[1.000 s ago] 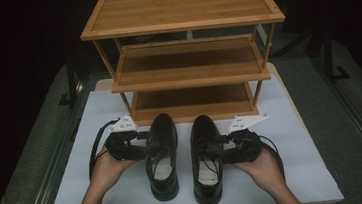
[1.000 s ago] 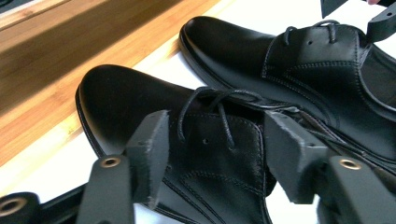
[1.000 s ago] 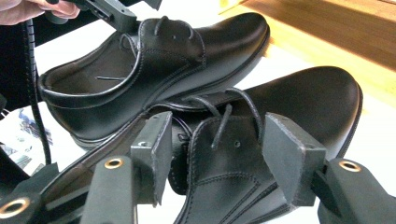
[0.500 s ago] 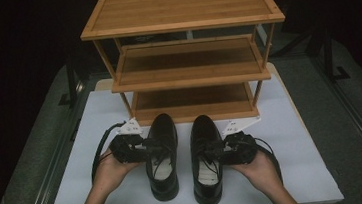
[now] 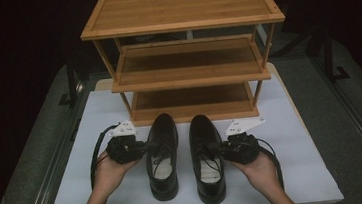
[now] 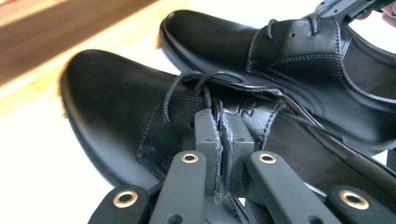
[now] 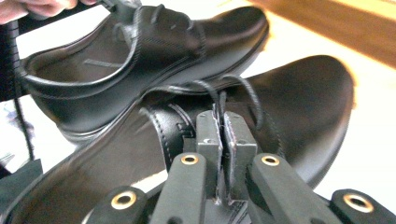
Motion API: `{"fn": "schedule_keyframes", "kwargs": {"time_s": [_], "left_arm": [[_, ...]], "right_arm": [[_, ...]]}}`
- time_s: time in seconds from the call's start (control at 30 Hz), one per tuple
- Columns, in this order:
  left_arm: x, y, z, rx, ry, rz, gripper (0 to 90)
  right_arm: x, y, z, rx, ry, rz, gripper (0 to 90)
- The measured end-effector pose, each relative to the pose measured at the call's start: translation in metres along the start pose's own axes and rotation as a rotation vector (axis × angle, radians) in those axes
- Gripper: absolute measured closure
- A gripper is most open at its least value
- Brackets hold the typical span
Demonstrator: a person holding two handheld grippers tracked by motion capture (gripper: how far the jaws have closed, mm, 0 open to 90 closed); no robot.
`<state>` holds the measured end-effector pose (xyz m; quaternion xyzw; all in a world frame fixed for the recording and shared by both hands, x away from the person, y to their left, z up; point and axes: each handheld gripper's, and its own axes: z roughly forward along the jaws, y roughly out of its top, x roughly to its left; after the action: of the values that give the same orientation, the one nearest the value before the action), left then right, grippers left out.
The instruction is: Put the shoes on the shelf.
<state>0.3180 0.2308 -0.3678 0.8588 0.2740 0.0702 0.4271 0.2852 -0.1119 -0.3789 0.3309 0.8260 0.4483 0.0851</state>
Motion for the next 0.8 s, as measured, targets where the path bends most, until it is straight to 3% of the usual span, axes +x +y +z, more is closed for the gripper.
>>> {"fn": "schedule_keyframes", "kwargs": {"time_s": [0.1, 0.33, 0.5, 0.8], "left_arm": [[-0.004, 0.001, 0.000, -0.017, 0.024, 0.000, 87.6], [-0.009, 0.006, -0.003, -0.042, 0.061, -0.024, 87.8], [-0.009, 0.011, -0.001, -0.049, 0.065, -0.025, 87.7], [0.000, 0.033, 0.005, -0.094, 0.116, -0.025, 87.7]], "right_arm": [[-0.004, 0.000, -0.003, -0.017, -0.043, 0.008, 86.8], [-0.011, 0.001, -0.008, -0.051, -0.073, 0.060, 86.9], [-0.013, 0.007, -0.010, -0.063, -0.092, 0.053, 86.8], [-0.027, 0.025, -0.006, -0.089, -0.122, 0.058, 86.7]]}}
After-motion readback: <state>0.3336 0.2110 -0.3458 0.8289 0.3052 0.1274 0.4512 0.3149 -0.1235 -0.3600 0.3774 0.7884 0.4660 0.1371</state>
